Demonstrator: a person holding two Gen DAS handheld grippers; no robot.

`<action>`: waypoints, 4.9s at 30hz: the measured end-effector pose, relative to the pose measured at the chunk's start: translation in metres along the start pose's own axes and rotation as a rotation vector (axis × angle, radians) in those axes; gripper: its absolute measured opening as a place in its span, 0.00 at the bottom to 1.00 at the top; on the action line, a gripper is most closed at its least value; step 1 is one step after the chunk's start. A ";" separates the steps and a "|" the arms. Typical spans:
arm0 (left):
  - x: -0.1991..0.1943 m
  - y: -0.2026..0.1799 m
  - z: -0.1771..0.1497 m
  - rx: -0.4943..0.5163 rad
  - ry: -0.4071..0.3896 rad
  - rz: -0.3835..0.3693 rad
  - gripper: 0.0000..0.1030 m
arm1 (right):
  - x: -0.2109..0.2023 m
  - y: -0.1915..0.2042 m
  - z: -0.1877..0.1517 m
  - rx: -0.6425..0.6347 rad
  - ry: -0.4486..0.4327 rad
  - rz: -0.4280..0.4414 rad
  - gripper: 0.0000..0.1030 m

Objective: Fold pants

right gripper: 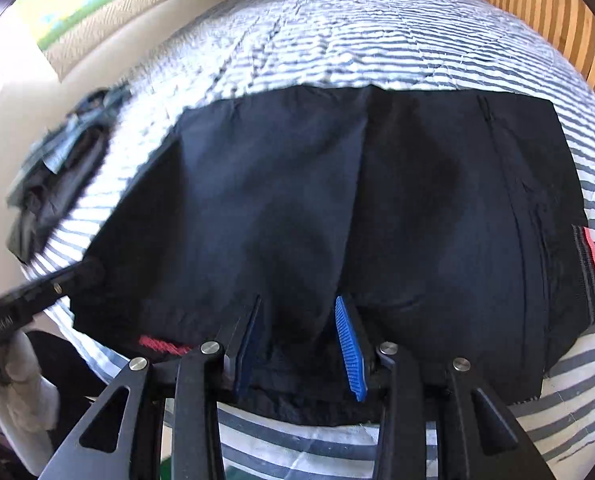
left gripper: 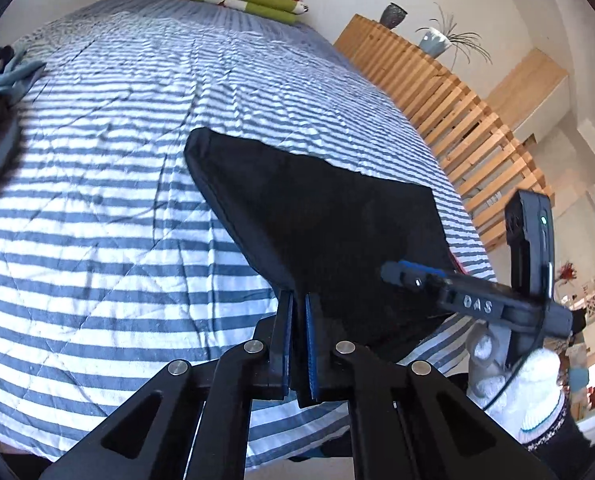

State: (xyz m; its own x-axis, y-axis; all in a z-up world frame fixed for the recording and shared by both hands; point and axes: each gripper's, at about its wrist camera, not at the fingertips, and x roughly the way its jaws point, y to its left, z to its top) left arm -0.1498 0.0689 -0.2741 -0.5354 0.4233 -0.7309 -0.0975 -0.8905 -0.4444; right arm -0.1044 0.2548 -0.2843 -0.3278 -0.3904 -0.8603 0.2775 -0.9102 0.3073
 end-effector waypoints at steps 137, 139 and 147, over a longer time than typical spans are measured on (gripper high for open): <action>0.150 -0.083 0.007 0.034 0.237 -0.063 0.40 | -0.071 -0.190 0.045 0.001 -0.040 -0.142 0.87; 0.158 -0.084 0.007 0.039 0.247 -0.074 0.41 | -0.059 -0.194 0.049 0.014 0.009 -0.085 0.87; 0.180 -0.094 0.010 -0.002 0.265 -0.128 0.40 | -0.014 -0.202 0.053 0.061 0.119 0.009 0.90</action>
State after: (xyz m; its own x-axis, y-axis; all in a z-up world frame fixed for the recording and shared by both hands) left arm -0.2456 0.2271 -0.3584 -0.2812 0.5614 -0.7783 -0.1481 -0.8267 -0.5428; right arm -0.2034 0.4369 -0.3130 -0.2150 -0.3823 -0.8987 0.2231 -0.9151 0.3359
